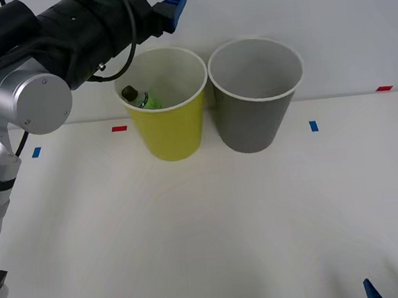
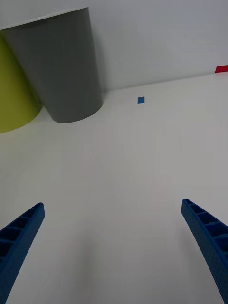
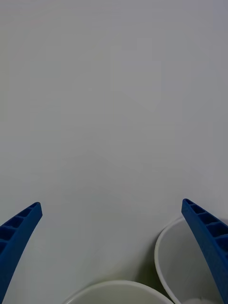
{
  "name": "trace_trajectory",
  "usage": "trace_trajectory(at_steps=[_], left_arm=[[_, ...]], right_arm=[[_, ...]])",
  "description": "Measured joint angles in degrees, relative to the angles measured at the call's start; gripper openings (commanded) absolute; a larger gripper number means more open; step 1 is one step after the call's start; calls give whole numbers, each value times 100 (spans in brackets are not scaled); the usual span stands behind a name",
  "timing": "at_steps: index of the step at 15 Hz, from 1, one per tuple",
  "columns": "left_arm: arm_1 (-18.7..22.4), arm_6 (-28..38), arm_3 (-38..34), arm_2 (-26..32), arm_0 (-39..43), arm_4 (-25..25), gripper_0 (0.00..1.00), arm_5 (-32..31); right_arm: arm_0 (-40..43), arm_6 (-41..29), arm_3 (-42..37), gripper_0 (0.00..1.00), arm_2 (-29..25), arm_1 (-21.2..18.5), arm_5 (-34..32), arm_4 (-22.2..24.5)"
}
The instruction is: Put cans in the gray bin and PET bottles in the light green bin.
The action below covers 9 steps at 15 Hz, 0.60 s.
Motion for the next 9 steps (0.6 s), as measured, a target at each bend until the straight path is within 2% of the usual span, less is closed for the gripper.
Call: trace_trajectory(at_steps=[4,9], left_arm=[[28,10,-23,1,15,43,100,-1],[592,151,-932,184,890,263,100,-1]], right_arm=[[0,0,0,100,0,0,0,0],[0,0,0,100,0,0,0,1]])
